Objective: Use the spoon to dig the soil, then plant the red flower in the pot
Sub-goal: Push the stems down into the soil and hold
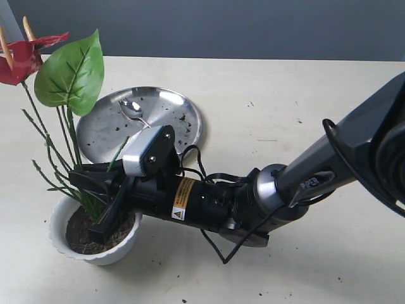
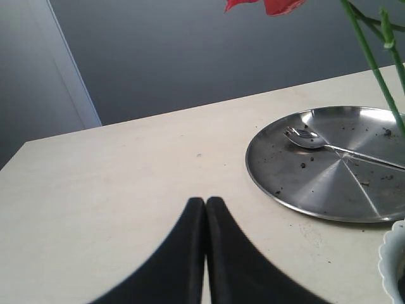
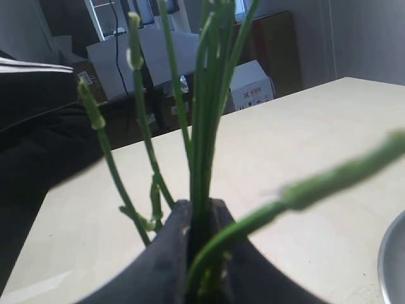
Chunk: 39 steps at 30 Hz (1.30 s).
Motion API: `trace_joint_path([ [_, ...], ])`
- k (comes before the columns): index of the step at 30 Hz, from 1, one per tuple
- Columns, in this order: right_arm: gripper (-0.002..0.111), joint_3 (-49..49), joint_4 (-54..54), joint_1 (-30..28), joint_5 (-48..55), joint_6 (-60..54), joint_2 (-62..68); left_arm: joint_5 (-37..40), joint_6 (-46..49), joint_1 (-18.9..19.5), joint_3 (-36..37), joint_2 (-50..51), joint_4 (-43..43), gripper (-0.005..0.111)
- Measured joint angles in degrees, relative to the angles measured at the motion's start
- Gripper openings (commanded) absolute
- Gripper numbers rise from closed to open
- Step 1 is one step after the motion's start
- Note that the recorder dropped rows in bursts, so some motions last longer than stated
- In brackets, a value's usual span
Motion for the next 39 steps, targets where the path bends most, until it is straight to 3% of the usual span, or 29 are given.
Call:
trace_joint_path([
  [13,0.0,0.0,0.02,0.0,0.0,0.22,0.0,0.0,0.0,0.0,0.0,0.0,0.0,0.0],
  [15,0.008,0.0,0.02,0.0,0.0,0.22,0.0,0.0,0.0,0.0,0.0,0.0,0.0,0.0],
  [21,0.045,0.13,-0.09,0.0,0.53,0.35,0.0,0.0,0.0,0.0,0.0,0.0,0.0,0.0],
  [33,0.045,0.37,2.21,0.0,1.91,-0.03,-3.91,0.0,0.0,0.0,0.0,0.0,0.0,0.0],
  [39,0.045,0.46,1.52,0.0,14.41,-0.48,-8.79,0.0,0.0,0.0,0.0,0.0,0.0,0.0],
])
